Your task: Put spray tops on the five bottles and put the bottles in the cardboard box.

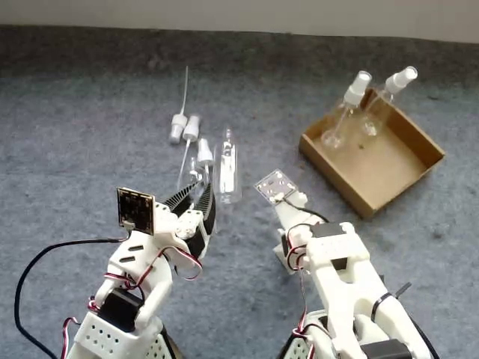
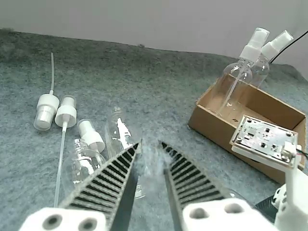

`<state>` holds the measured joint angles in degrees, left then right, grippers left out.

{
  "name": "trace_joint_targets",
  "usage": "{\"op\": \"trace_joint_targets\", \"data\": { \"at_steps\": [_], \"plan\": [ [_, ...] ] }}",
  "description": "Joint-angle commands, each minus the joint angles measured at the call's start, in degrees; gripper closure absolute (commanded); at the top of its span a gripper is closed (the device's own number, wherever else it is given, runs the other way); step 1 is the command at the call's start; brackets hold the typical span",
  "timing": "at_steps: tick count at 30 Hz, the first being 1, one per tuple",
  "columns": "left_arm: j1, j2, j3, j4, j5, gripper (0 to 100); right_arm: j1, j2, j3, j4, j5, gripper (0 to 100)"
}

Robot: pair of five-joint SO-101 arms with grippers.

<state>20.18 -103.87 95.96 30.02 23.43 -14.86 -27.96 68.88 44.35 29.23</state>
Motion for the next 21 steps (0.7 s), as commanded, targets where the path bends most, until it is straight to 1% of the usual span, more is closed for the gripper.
{"op": "trace_joint_targets", "data": {
  "at_steps": [1, 5, 10, 15, 21],
  "plan": [
    [-0.04, -0.48, 1.10, 0.18, 0.09, 99, 0.57, -0.22, -0.04, -0.22, 0.62, 76.9],
    [-0.04, -0.48, 1.10, 0.18, 0.09, 99, 0.48, -0.22, -1.71, 2.24, 0.62, 76.8],
    [-0.04, -0.48, 1.10, 0.18, 0.09, 99, 0.57, -0.22, -10.51, 12.79, 0.62, 76.8],
    [-0.04, -0.48, 1.10, 0.18, 0.09, 99, 0.48, -0.22, -19.30, 20.09, 0.35, 76.8],
    [-0.04, -0.48, 1.10, 0.18, 0.09, 99, -0.31, 0.48, -25.10, 22.02, 0.26, 76.8]
  ]
}}
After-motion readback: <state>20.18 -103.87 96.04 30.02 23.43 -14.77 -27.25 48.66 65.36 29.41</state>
